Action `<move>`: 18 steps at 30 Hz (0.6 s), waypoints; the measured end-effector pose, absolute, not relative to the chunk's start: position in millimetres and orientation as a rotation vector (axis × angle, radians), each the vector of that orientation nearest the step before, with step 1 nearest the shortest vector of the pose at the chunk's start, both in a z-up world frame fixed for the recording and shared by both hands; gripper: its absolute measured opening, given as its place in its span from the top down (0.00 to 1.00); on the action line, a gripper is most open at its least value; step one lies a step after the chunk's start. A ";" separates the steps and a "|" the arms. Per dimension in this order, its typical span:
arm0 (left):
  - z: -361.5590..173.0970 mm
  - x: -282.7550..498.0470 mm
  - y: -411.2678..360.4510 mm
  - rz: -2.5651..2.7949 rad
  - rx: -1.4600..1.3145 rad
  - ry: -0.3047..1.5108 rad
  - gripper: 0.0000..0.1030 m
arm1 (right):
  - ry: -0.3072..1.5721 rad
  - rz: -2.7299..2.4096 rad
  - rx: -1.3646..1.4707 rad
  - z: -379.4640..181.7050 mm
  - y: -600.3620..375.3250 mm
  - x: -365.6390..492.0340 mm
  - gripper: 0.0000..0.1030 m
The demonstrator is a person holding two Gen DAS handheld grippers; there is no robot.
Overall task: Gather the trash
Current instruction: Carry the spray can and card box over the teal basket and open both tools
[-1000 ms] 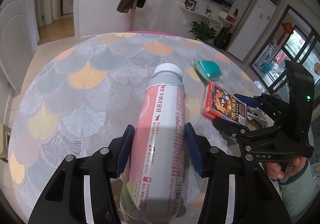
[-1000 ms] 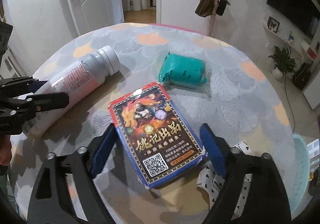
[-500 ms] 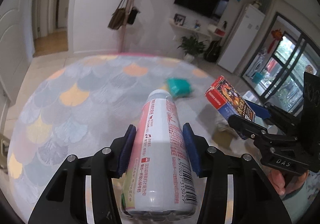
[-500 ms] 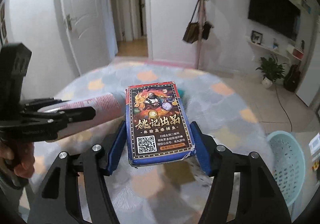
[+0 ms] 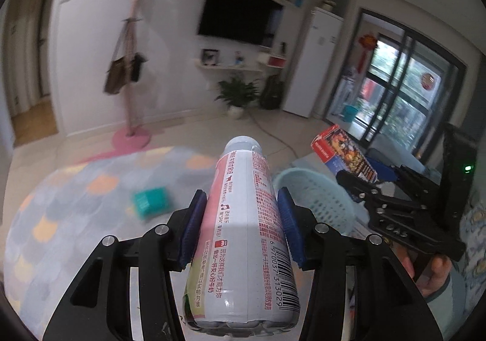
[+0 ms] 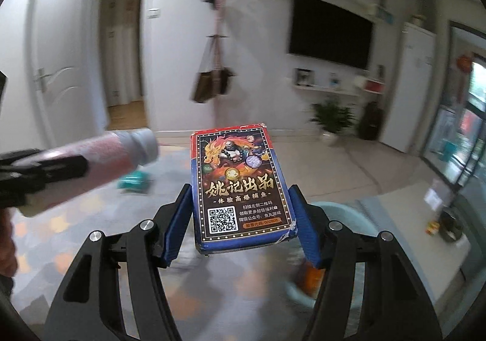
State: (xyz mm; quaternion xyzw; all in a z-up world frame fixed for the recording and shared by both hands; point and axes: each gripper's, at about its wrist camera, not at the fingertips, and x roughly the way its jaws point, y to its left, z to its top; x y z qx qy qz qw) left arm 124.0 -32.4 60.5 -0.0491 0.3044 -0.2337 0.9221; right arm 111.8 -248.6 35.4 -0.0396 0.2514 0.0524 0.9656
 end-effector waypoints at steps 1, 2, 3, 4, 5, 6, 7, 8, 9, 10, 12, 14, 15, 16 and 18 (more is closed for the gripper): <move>64.7 129.1 -49.4 -0.502 -0.083 0.621 0.55 | 0.514 0.083 -0.074 34.8 -259.1 113.6 0.42; 66.6 132.0 -59.0 -0.514 -0.074 0.621 0.55 | 0.521 0.053 -0.062 33.4 -272.4 115.4 0.42; 68.0 136.4 -71.7 -0.528 -0.063 0.621 0.55 | 0.533 0.018 -0.042 31.3 -288.7 118.5 0.42; 69.0 141.5 -82.6 -0.541 -0.056 0.621 0.55 | 0.542 -0.003 -0.026 28.8 -299.1 120.4 0.42; 69.7 146.6 -97.9 -0.560 -0.049 0.623 0.55 | 0.558 -0.028 0.000 24.9 -312.5 123.9 0.42; 69.2 151.9 -108.9 -0.575 -0.043 0.629 0.55 | 0.574 -0.048 0.023 20.6 -322.6 127.3 0.42; 67.2 158.5 -121.3 -0.591 -0.039 0.643 0.55 | 0.595 -0.072 0.053 14.8 -334.7 131.2 0.42; 63.6 165.7 -135.1 -0.606 -0.034 0.663 0.55 | 0.620 -0.097 0.081 8.3 -345.9 134.9 0.42; 60.0 171.6 -146.0 -0.615 -0.030 0.679 0.55 | 0.642 -0.113 0.102 2.1 -351.4 137.6 0.42; 56.1 178.0 -156.1 -0.623 -0.027 0.695 0.55 | 0.676 -0.136 0.135 -8.2 -362.5 143.4 0.42; 43.9 191.7 -176.7 -0.641 -0.019 0.746 0.55 | 0.731 -0.165 0.191 -27.7 -376.4 153.6 0.42; 29.6 204.7 -193.7 -0.654 -0.015 0.791 0.55 | 0.785 -0.195 0.239 -49.3 -390.3 161.8 0.42; 23.7 210.8 -201.3 -0.658 -0.010 0.808 0.55 | 0.801 -0.206 0.248 -56.7 -392.4 167.3 0.42; 17.2 216.2 -207.5 -0.661 -0.005 0.824 0.55 | 0.821 -0.225 0.261 -67.1 -396.5 172.0 0.42; 0.8 227.5 -216.5 -0.667 -0.002 0.865 0.55 | 0.851 -0.238 0.283 -83.1 -402.0 176.1 0.42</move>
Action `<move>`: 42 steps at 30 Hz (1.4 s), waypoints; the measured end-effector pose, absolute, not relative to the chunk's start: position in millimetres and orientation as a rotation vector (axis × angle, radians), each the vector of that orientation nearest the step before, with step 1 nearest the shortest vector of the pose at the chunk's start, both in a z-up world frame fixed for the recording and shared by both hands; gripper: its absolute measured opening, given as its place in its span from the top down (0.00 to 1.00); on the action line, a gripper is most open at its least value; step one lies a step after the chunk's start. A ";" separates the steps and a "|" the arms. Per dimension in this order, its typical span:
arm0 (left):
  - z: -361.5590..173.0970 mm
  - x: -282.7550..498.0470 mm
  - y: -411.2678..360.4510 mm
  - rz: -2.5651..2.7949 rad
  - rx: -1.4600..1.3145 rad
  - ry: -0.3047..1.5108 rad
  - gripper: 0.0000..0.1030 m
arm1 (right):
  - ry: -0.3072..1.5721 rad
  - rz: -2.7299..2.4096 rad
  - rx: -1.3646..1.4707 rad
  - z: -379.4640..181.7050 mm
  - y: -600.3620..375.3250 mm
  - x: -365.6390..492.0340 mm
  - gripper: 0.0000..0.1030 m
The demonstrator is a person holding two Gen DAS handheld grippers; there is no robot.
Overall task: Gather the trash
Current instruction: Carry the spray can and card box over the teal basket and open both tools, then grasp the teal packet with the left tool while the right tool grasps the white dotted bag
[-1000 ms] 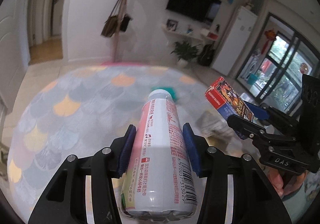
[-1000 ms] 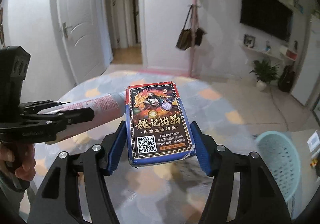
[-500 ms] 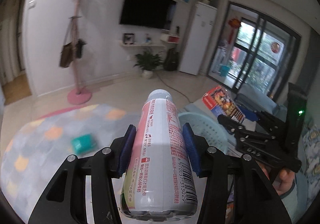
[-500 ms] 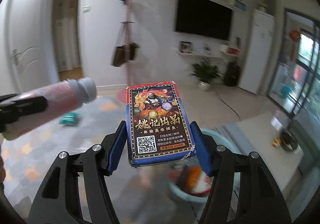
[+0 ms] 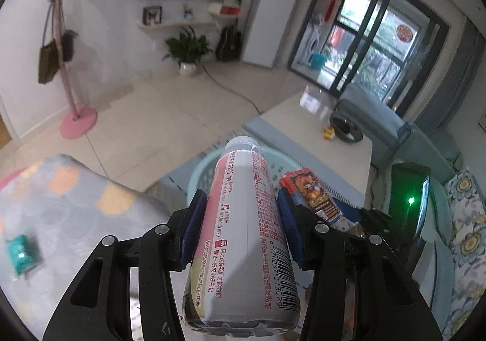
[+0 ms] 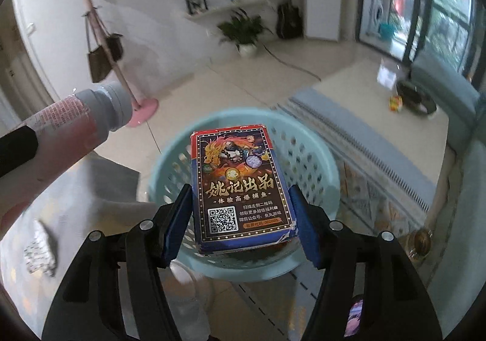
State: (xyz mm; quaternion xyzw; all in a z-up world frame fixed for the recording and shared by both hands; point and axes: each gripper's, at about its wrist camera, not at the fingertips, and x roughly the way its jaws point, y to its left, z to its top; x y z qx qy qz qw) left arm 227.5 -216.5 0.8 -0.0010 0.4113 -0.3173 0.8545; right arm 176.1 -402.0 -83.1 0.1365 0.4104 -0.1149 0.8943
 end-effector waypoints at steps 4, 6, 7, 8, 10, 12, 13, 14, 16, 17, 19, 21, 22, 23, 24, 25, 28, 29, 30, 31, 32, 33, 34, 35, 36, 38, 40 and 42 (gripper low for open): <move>-22.0 241.6 -228.2 -0.621 0.047 0.906 0.54 | 0.889 -0.254 0.308 -104.9 -405.3 190.6 0.41; -28.4 245.2 -231.2 -0.611 0.053 0.917 0.55 | 0.897 -0.257 0.320 -110.9 -406.2 196.9 0.40; -30.2 246.9 -230.8 -0.614 0.042 0.922 0.55 | 0.896 -0.256 0.322 -113.2 -408.8 199.1 0.40; -29.8 248.1 -229.5 -0.619 0.026 0.920 0.54 | 0.893 -0.256 0.324 -113.8 -407.9 200.6 0.40; -27.0 249.7 -227.2 -0.619 0.021 0.912 0.53 | 0.886 -0.254 0.327 -113.4 -404.0 201.2 0.40; -22.4 246.9 -224.9 -0.614 0.028 0.892 0.53 | 0.885 -0.265 0.320 -113.4 -403.3 198.2 0.40; -18.6 244.9 -221.9 -0.613 0.027 0.879 0.52 | 0.883 -0.268 0.318 -113.3 -403.0 197.7 0.40; -14.6 239.0 -221.7 -0.611 0.023 0.869 0.51 | 0.883 -0.260 0.327 -112.9 -402.9 197.0 0.40; -6.9 231.9 -216.0 -0.610 0.012 0.850 0.50 | 0.879 -0.253 0.335 -112.4 -403.1 193.0 0.40; -2.8 228.3 -211.0 -0.611 0.003 0.840 0.49 | 0.878 -0.254 0.330 -111.0 -402.0 191.9 0.40; 4.3 224.3 -203.4 -0.606 -0.012 0.826 0.49 | 0.874 -0.243 0.327 -107.0 -400.1 188.6 0.40; 12.9 217.6 -192.3 -0.600 -0.028 0.807 0.49 | 0.867 -0.232 0.328 -102.3 -399.3 183.7 0.40; 17.8 213.2 -183.2 -0.592 -0.037 0.792 0.49 | 0.860 -0.225 0.327 -98.3 -398.1 180.1 0.41; 20.8 209.0 -177.5 -0.586 -0.044 0.783 0.49 | 0.853 -0.221 0.324 -94.8 -397.1 178.3 0.45; 24.8 205.0 -170.5 -0.582 -0.055 0.773 0.49 | 0.846 -0.211 0.314 -89.4 -393.8 174.7 0.53; 29.7 200.1 -158.8 -0.575 -0.071 0.759 0.49 | 0.843 -0.204 0.304 -85.5 -391.4 172.8 0.56; 42.7 185.5 -126.9 -0.563 -0.095 0.734 0.49 | 0.820 -0.175 0.266 -68.1 -375.8 162.3 0.59; 47.6 180.2 -117.0 -0.558 -0.103 0.718 0.47 | 0.803 -0.157 0.250 -59.7 -368.5 156.9 0.59; 52.2 176.0 -104.2 -0.540 -0.112 0.702 0.42 | 0.786 -0.141 0.232 -51.3 -360.3 151.7 0.59; 56.5 172.1 -90.4 -0.518 -0.122 0.687 0.41 | 0.776 -0.130 0.220 -45.0 -354.5 148.6 0.59; 61.9 168.3 -71.7 -0.495 -0.137 0.665 0.41 | 0.765 -0.113 0.207 -37.9 -347.1 144.8 0.59; 65.6 165.6 -57.8 -0.477 -0.148 0.651 0.41 | 0.755 -0.095 0.197 -31.2 -339.8 141.9 0.59; 68.5 163.7 -43.7 -0.456 -0.159 0.639 0.41 | 0.739 -0.070 0.181 -23.3 -328.9 137.6 0.59; 71.9 160.8 -26.3 -0.427 -0.170 0.626 0.40 | 0.725 -0.049 0.165 -16.7 -319.1 134.4 0.59; 73.6 159.6 -12.2 -0.403 -0.178 0.617 0.39 | 0.713 -0.019 0.153 -9.9 -308.9 131.8 0.59; 75.4 158.5 13.6 -0.358 -0.209 0.607 0.39 | 0.702 0.038 0.144 -2.0 -292.3 128.9 0.59; 75.0 159.7 35.2 -0.335 -0.253 0.608 0.41 | 0.695 0.100 0.127 4.5 -272.4 126.7 0.59; 70.9 161.6 55.6 -0.307 -0.291 0.613 0.41 | 0.689 0.153 0.088 8.2 -249.0 126.5 0.58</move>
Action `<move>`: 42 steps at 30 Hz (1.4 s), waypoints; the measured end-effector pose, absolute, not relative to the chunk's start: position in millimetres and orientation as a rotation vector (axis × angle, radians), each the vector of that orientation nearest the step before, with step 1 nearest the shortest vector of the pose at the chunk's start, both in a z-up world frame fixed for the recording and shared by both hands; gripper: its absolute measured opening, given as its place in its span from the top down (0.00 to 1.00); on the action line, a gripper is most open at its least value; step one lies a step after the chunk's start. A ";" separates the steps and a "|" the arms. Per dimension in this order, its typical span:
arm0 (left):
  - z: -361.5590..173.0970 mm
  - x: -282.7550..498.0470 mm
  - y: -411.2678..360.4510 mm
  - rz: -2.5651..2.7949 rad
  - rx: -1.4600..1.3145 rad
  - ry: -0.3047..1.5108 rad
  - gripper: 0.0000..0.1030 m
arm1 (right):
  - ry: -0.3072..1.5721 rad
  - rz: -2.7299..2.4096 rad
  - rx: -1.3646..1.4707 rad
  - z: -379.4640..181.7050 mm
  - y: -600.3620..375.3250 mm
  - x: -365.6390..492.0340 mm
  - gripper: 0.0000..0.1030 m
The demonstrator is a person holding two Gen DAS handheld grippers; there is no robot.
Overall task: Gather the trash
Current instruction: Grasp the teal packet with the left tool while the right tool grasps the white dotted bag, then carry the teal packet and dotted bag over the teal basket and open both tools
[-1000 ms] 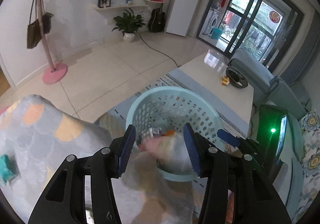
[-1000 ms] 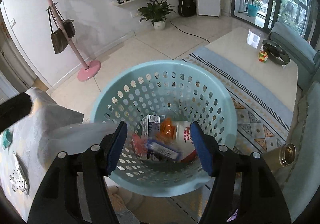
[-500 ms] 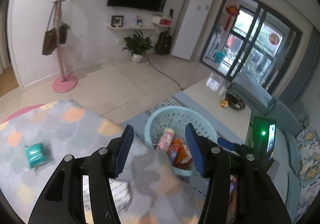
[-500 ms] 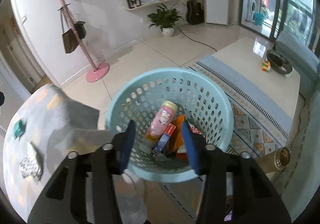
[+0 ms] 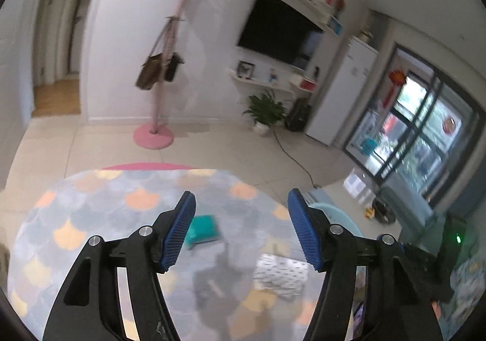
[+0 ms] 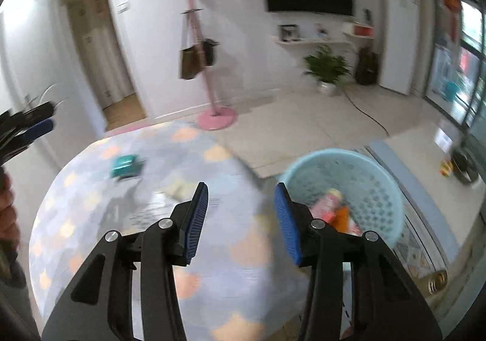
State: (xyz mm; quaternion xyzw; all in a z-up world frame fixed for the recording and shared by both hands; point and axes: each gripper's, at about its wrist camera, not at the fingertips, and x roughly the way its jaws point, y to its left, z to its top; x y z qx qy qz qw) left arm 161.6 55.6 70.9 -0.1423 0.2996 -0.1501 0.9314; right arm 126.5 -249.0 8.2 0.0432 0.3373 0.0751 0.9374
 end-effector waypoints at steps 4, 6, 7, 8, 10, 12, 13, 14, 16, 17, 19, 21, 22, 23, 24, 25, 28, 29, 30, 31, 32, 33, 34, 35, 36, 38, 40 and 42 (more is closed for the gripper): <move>55.4 166.8 70.4 -0.271 -0.304 0.646 0.39 | 0.712 0.245 0.041 1.3 -212.1 133.9 0.49; 41.7 174.4 69.2 -0.259 -0.286 0.688 0.33 | 0.731 0.280 0.012 -7.7 -196.4 140.3 0.42; 31.7 181.3 65.3 -0.239 -0.266 0.720 0.31 | 0.747 0.299 0.001 -15.4 -188.1 141.8 0.35; 23.4 186.2 64.6 -0.225 -0.254 0.743 0.30 | 0.766 0.320 -0.002 -21.8 -181.9 145.7 0.32; 5.3 199.3 61.0 -0.209 -0.244 0.785 0.30 | 0.799 0.364 0.001 -33.7 -171.6 152.0 0.32; -10.7 207.2 58.9 -0.192 -0.248 0.813 0.30 | 0.812 0.372 -0.018 -43.5 -163.3 153.3 0.32; -17.3 212.4 58.0 -0.186 -0.253 0.826 0.30 | 0.814 0.359 -0.036 -48.4 -160.4 153.9 0.32; -25.4 220.6 56.2 -0.177 -0.261 0.841 0.30 | 0.819 0.349 -0.045 -51.8 -158.5 157.7 0.32; -35.1 226.6 54.5 -0.156 -0.262 0.854 0.30 | 0.823 0.336 -0.050 -55.0 -157.3 164.4 0.32; -39.8 231.0 53.2 -0.153 -0.264 0.859 0.30 | 0.825 0.327 -0.049 -57.5 -157.8 168.3 0.32; -47.5 237.7 51.0 -0.152 -0.271 0.867 0.30 | 0.833 0.326 -0.042 -62.7 -161.5 173.0 0.32; -52.4 241.7 47.8 -0.153 -0.266 0.873 0.32 | 0.844 0.321 -0.043 -68.6 -162.3 176.0 0.32; -55.3 243.6 46.5 -0.153 -0.262 0.879 0.32 | 0.850 0.315 -0.048 -72.0 -162.4 178.6 0.32; -58.3 244.7 45.1 -0.154 -0.257 0.880 0.33 | 0.858 0.316 -0.048 -75.3 -162.9 180.4 0.32; -60.3 245.2 43.8 -0.152 -0.250 0.876 0.34 | 0.869 0.321 -0.044 -77.8 -163.8 181.4 0.32; -61.3 244.6 42.4 -0.146 -0.237 0.869 0.34 | 0.872 0.323 -0.044 -77.7 -164.3 181.4 0.32; -59.7 242.6 35.2 -0.150 -0.197 0.855 0.46 | 0.892 0.327 -0.061 -81.3 -160.9 183.4 0.32; -59.1 240.6 32.8 -0.167 -0.194 0.851 0.53 | 0.895 0.326 -0.069 -81.9 -159.6 183.4 0.32; -58.7 238.5 30.8 -0.177 -0.185 0.845 0.55 | 0.894 0.329 -0.081 -81.9 -157.2 182.9 0.33; -58.7 237.8 28.4 -0.173 -0.171 0.839 0.56 | 0.892 0.332 -0.089 -82.0 -155.5 181.8 0.35; -57.4 235.0 26.0 -0.166 -0.148 0.826 0.56 | 0.887 0.334 -0.107 -82.0 -152.7 179.7 0.45; -56.3 234.6 23.5 -0.164 -0.139 0.821 0.57 | 0.881 0.346 -0.121 -81.3 -149.6 176.7 0.54; -55.0 232.4 22.8 -0.162 -0.131 0.810 0.57 | 0.872 0.348 -0.133 -80.6 -147.8 174.8 0.59; -54.2 233.2 21.7 -0.161 -0.130 0.804 0.57 | 0.860 0.342 -0.149 -80.0 -146.1 171.9 0.67; -52.9 232.6 22.5 -0.161 -0.131 0.796 0.57 | 0.857 0.340 -0.154 -80.0 -145.2 170.3 0.76; -51.2 230.4 24.5 -0.165 -0.142 0.781 0.57 | 0.854 0.340 -0.149 -79.7 -146.8 167.1 0.86; -49.6 227.3 27.3 -0.171 -0.157 0.763 0.57 | 0.833 0.355 -0.135 -77.5 -149.1 161.7 0.95; -47.9 225.7 27.8 -0.174 -0.163 0.750 0.57 | 0.803 0.359 -0.127 -73.2 -150.8 156.3 0.97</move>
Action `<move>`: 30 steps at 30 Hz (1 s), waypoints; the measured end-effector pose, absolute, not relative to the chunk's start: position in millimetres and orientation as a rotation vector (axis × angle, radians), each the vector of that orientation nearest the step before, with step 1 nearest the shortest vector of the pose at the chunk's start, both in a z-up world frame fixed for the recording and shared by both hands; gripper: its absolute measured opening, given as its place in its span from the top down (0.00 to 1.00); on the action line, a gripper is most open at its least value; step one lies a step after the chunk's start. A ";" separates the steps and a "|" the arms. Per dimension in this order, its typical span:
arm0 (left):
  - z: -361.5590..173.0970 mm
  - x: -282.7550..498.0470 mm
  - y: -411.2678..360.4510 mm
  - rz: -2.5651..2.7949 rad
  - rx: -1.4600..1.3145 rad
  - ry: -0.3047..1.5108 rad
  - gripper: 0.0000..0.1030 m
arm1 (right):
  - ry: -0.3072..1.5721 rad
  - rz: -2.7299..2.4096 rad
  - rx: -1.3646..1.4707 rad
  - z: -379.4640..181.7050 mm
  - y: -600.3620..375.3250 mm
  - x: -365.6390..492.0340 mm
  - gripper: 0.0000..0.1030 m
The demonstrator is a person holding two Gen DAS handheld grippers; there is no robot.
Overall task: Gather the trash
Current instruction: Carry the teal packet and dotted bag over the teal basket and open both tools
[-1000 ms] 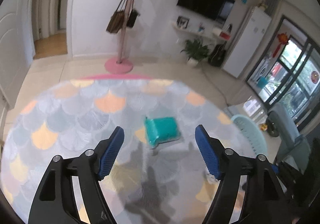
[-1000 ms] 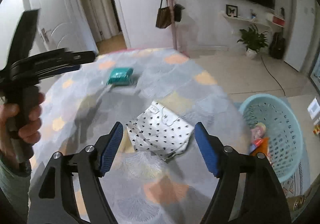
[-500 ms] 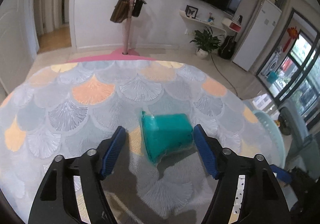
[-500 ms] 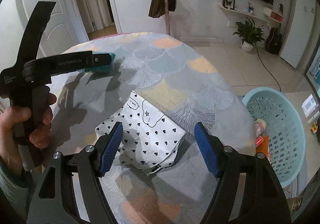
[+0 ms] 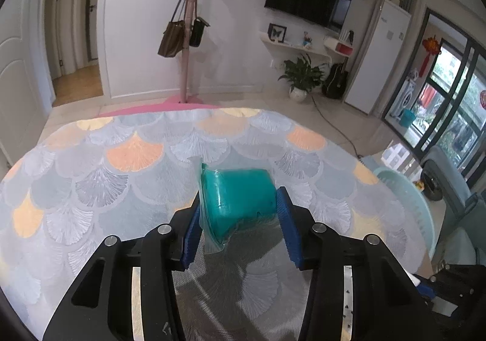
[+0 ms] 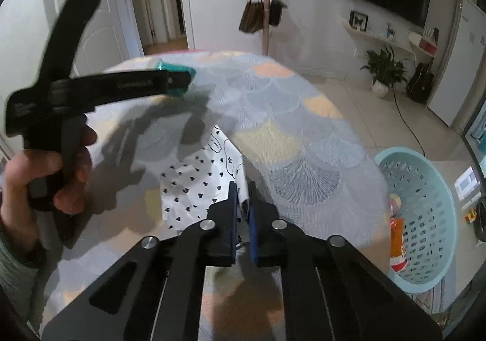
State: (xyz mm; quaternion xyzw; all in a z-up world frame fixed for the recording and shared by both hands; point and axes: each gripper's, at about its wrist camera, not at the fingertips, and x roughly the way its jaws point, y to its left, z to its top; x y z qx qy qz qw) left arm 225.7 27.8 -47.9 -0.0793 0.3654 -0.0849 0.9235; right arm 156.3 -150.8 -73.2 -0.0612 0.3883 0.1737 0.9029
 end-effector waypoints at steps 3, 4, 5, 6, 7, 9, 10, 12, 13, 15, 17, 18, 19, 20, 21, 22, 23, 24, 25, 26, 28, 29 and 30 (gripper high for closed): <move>-45.0 223.2 23.9 -0.177 -0.153 0.737 0.57 | 0.751 0.368 -0.094 -66.5 -156.6 146.2 0.98; -43.1 222.8 21.6 -0.183 -0.151 0.732 0.57 | 0.733 0.367 -0.078 -62.6 -159.9 143.2 0.98; -39.2 221.1 16.2 -0.195 -0.133 0.717 0.57 | 0.716 0.358 -0.066 -58.5 -164.1 141.0 0.98; -35.9 219.0 10.5 -0.204 -0.108 0.703 0.57 | 0.702 0.346 -0.057 -54.3 -169.5 139.6 0.98; -31.9 216.2 4.5 -0.213 -0.085 0.690 0.57 | 0.691 0.336 -0.049 -51.0 -174.2 138.6 0.98; -21.1 210.2 -9.9 -0.257 -0.069 0.669 0.57 | 0.660 0.303 -0.027 -41.2 -189.1 136.5 0.98; -17.6 209.3 -14.7 -0.273 -0.070 0.664 0.57 | 0.647 0.287 -0.017 -36.7 -195.8 136.1 0.98; -7.1 207.5 -30.1 -0.300 -0.058 0.650 0.57 | 0.616 0.247 0.004 -27.2 -211.5 134.8 0.98; -0.1 206.3 -40.3 -0.317 -0.049 0.639 0.57 | 0.598 0.223 0.021 -21.3 -222.5 133.9 0.98; 8.3 206.6 -56.3 -0.349 -0.039 0.624 0.57 | 0.573 0.181 0.043 -12.5 -241.7 132.6 0.98; 18.1 206.6 -76.5 -0.383 -0.021 0.607 0.57 | 0.547 0.127 0.051 -4.2 -263.0 131.3 0.98; 21.5 206.3 -86.3 -0.398 -0.012 0.601 0.57 | 0.539 0.102 0.057 -2.0 -272.3 131.4 0.98; 23.9 207.2 -95.9 -0.415 -0.006 0.597 0.57 | 0.536 0.084 0.065 -0.8 -280.2 132.0 0.98; 26.8 208.3 -108.3 -0.436 0.000 0.595 0.57 | 0.535 0.062 0.077 0.2 -290.2 133.2 0.98; 28.0 209.1 -117.0 -0.449 0.003 0.594 0.57 | 0.537 0.034 0.093 1.0 -302.3 135.2 0.98; 29.1 210.7 -129.8 -0.468 0.010 0.595 0.57 | 0.539 0.012 0.102 0.8 -310.3 136.5 0.98; 29.3 212.0 -137.6 -0.480 0.016 0.596 0.57 | 0.542 -0.013 0.114 -0.2 -319.2 138.5 0.98; 28.6 214.0 -147.2 -0.496 0.026 0.600 0.57 | 0.550 -0.043 0.135 -1.5 -331.5 141.4 0.98; 27.0 216.8 -160.0 -0.515 0.040 0.609 0.57 | 0.557 -0.057 0.150 -3.6 -339.7 144.9 0.98; 25.4 217.4 -165.8 -0.525 0.045 0.615 0.57 | 0.568 -0.080 0.172 -6.5 -350.1 148.0 0.98; 20.0 221.8 -180.5 -0.552 0.048 0.637 0.57 | 0.592 -0.124 0.205 -12.5 -367.4 153.3 0.98; 16.0 225.3 -187.9 -0.562 0.045 0.652 0.57 | 0.606 -0.141 0.223 -16.5 -375.0 155.6 0.98; 11.8 228.1 -192.8 -0.571 0.040 0.665 0.57 | 0.619 -0.155 0.244 -21.3 -382.3 157.6 0.98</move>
